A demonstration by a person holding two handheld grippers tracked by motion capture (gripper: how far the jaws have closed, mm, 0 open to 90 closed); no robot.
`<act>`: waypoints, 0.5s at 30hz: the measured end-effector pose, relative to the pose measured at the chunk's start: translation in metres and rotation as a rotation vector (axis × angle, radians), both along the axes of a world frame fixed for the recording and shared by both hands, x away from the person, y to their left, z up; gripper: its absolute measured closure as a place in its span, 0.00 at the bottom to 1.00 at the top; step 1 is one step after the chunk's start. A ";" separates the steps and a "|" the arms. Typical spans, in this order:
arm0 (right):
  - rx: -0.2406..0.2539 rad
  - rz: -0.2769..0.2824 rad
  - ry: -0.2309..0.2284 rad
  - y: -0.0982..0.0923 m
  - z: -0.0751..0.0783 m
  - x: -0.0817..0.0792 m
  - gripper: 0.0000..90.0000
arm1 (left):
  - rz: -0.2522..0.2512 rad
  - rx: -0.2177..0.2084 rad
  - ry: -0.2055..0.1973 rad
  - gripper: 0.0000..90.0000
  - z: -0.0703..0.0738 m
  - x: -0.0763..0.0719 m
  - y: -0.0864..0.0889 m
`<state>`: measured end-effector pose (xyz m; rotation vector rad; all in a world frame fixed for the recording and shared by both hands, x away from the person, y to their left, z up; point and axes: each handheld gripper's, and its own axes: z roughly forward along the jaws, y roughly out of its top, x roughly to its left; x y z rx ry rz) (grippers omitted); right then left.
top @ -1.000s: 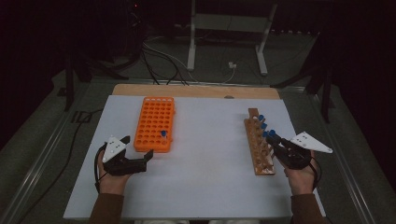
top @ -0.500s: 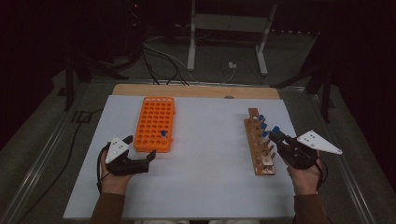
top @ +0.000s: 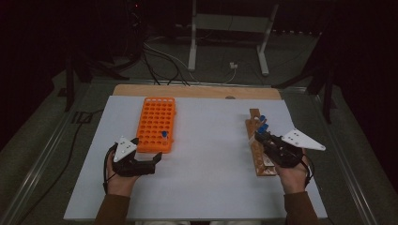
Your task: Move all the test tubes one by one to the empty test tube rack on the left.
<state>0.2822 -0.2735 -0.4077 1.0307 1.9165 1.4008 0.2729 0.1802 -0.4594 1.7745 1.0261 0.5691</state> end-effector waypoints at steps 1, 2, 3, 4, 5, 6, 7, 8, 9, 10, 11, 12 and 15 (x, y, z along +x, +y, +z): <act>0.000 0.000 0.000 0.000 0.000 0.000 0.86 | -0.004 -0.007 0.003 0.01 0.001 0.000 -0.001; 0.001 0.006 0.000 0.003 -0.001 0.001 0.86 | -0.011 -0.004 0.006 0.02 0.001 0.000 -0.001; 0.005 0.015 0.004 0.006 -0.001 0.002 0.86 | -0.011 -0.004 0.008 0.02 0.001 0.000 -0.002; 0.006 0.021 0.004 0.009 -0.002 0.003 0.86 | -0.011 -0.006 0.008 0.02 0.001 -0.001 -0.002; 0.008 0.025 0.007 0.012 -0.002 0.003 0.86 | -0.014 -0.009 0.011 0.01 0.002 -0.001 -0.003; 0.005 0.032 0.008 0.015 -0.003 0.004 0.86 | -0.015 -0.012 0.019 0.01 0.002 -0.001 -0.003; 0.002 0.046 0.012 0.021 -0.004 0.005 0.86 | -0.018 -0.016 0.020 0.01 0.003 -0.001 -0.004; 0.002 0.046 0.012 0.021 -0.004 0.005 0.86 | -0.022 -0.021 0.021 0.01 0.003 -0.001 -0.005; 0.000 0.052 0.012 0.023 -0.004 0.006 0.86 | -0.028 -0.024 0.021 0.01 0.004 -0.002 -0.006; -0.003 0.064 0.016 0.028 -0.005 0.007 0.86 | -0.034 -0.026 0.022 0.01 0.004 -0.002 -0.007; -0.003 0.064 0.016 0.028 -0.005 0.007 0.86 | -0.045 -0.027 0.023 0.01 0.005 -0.002 -0.009; -0.008 0.069 0.015 0.030 -0.005 0.008 0.86 | -0.053 -0.028 0.025 0.02 0.006 -0.002 -0.010; 0.002 0.087 0.027 0.036 -0.006 0.010 0.86 | -0.084 -0.019 0.024 0.02 0.008 -0.001 -0.018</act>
